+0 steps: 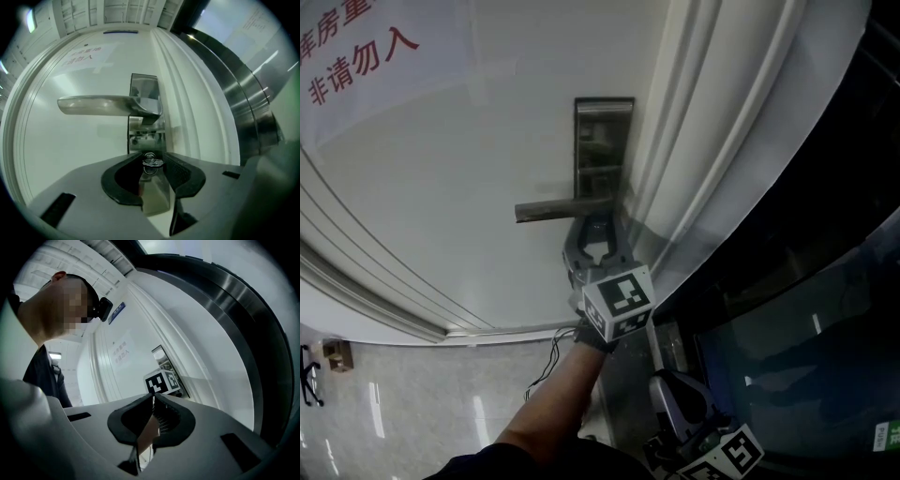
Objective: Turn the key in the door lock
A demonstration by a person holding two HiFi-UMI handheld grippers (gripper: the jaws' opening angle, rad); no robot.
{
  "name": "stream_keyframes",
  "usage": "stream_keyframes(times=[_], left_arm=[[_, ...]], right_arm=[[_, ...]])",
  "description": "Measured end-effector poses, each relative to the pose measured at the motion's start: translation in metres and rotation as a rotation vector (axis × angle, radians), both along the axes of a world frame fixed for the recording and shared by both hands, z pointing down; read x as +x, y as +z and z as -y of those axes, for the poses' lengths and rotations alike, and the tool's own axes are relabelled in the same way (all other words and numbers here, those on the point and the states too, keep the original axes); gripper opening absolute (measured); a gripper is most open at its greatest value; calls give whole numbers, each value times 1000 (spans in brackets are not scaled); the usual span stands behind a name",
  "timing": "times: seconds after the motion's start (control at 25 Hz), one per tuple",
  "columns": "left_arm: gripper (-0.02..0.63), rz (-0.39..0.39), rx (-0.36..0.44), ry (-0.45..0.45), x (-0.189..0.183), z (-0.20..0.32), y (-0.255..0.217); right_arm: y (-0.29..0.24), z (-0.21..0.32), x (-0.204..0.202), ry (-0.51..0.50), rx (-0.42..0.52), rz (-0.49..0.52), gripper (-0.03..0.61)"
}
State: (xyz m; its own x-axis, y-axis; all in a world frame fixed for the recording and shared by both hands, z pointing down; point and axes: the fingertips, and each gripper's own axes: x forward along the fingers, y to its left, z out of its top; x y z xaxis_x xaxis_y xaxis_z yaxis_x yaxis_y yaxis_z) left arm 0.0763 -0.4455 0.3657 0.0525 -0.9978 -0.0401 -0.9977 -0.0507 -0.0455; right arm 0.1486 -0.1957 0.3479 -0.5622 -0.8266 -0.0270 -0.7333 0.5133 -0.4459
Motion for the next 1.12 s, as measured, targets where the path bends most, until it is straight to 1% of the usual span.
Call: stream_keyframes(times=[0.16, 0.24, 0.32, 0.56, 0.68, 0.72, 0.84, 0.92, 1.04, 1.12], left_arm=[[130, 16, 17, 14, 1, 0, 1], [130, 27, 15, 47, 5, -1, 3], [152, 27, 8, 80, 7, -5, 5], [155, 24, 57, 144, 5, -36, -4], [155, 30, 66, 178, 1, -50, -8], [147, 29, 62, 194, -1, -55, -9], [63, 14, 48, 250, -1, -71, -13], [25, 5, 38, 292, 0, -83, -16], [11, -13, 12, 347, -2, -104, -15], [6, -38, -6, 374, -5, -117, -13]], right_arm=[[0, -1, 1, -1, 3, -2, 17], [0, -3, 0, -5, 5, -2, 17], [-1, -5, -2, -13, 7, -4, 17], [0, -8, -12, -34, 11, -5, 17], [-2, -10, -16, -47, 18, -13, 17], [-3, -11, -18, -51, 22, -14, 17], [-6, -14, -23, -63, 30, -21, 17], [-8, -17, -27, -70, 40, -34, 16], [-10, -21, -34, -84, 48, -61, 15], [-8, -24, -38, -94, 45, -77, 15]])
